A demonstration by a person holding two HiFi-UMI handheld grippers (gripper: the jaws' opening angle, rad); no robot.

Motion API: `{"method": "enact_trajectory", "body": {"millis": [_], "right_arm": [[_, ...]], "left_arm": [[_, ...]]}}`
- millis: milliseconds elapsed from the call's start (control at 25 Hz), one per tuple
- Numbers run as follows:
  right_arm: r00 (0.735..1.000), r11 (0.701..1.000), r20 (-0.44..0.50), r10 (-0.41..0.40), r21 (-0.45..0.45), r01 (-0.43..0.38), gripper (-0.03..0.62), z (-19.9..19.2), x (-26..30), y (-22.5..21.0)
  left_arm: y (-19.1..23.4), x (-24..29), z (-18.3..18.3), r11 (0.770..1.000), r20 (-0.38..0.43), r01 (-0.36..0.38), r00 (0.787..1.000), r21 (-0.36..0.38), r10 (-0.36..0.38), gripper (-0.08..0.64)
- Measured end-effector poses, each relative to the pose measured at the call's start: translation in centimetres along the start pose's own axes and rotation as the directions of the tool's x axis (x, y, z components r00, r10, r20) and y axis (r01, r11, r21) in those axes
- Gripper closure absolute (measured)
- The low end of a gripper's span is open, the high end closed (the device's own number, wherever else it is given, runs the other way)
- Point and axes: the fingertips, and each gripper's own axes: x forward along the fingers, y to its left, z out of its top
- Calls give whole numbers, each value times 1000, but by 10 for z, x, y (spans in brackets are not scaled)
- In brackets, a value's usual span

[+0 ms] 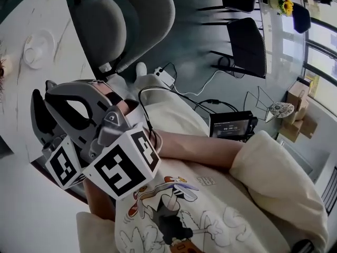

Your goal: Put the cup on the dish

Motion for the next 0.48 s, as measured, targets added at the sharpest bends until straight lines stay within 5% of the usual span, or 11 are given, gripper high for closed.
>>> {"method": "enact_trajectory", "body": {"millis": [480], "right_arm": [[997, 999, 75, -18, -37, 21, 586, 11, -56, -11]], "left_arm": [[-32, -54, 24, 1000, 22, 20, 1000, 15, -20, 394]]}}
